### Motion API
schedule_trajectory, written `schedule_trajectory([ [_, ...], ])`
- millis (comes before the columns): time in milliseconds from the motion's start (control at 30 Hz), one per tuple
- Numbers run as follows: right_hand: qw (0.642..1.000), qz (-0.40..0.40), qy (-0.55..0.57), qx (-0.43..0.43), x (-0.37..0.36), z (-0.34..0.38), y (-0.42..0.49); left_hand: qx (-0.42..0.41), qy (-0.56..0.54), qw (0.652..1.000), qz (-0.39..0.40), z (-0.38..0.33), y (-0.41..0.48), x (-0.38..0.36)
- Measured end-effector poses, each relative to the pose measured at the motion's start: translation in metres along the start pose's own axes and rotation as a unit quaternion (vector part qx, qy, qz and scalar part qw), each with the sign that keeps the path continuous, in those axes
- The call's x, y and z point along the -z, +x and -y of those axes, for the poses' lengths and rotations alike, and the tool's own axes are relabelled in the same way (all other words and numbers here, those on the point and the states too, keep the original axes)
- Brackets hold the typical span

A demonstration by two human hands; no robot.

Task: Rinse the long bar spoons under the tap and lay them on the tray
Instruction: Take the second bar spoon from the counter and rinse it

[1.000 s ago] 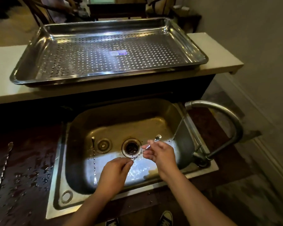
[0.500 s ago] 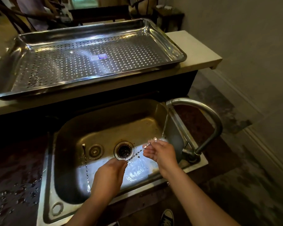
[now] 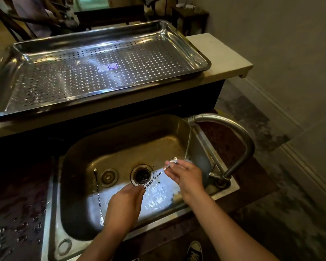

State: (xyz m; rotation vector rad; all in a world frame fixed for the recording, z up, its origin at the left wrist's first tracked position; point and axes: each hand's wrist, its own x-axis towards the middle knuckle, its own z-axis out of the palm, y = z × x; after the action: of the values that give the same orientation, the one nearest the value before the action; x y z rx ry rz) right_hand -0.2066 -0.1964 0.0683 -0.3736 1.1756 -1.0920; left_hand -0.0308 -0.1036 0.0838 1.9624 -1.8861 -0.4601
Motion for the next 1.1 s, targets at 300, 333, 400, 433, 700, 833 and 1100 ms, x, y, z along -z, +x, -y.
schedule_trajectory([
  [300, 1.0, -0.019, 0.019, -0.008, -0.006, 0.0, 0.004, -0.005, -0.009, 1.0, -0.01, -0.002, 0.012, -0.008],
  [333, 0.999, -0.026, 0.021, -0.009, -0.004, 0.004, 0.006, -0.004, -0.006, 1.0, -0.006, -0.002, 0.014, -0.01],
  [400, 0.999, -0.033, 0.035, -0.009, 0.0, 0.011, 0.011, -0.004, 0.006, 1.0, 0.002, -0.002, 0.017, -0.012],
  [433, 0.998, -0.033, 0.044, -0.009, 0.001, 0.014, 0.013, -0.005, 0.01, 1.0, 0.004, -0.002, 0.018, -0.013],
  [700, 0.996, -0.082, 0.029, 0.019, 0.006, 0.017, 0.023, -0.022, 0.032, 0.999, 0.022, -0.016, 0.027, -0.014],
  [833, 0.993, -0.11, -0.006, 0.036, 0.008, 0.013, 0.026, -0.031, 0.048, 0.998, 0.023, -0.017, 0.028, -0.012],
  [1100, 0.996, -0.076, 0.016, 0.034, 0.013, 0.014, 0.029, -0.021, -0.069, 0.997, 0.007, -0.009, 0.032, -0.019],
])
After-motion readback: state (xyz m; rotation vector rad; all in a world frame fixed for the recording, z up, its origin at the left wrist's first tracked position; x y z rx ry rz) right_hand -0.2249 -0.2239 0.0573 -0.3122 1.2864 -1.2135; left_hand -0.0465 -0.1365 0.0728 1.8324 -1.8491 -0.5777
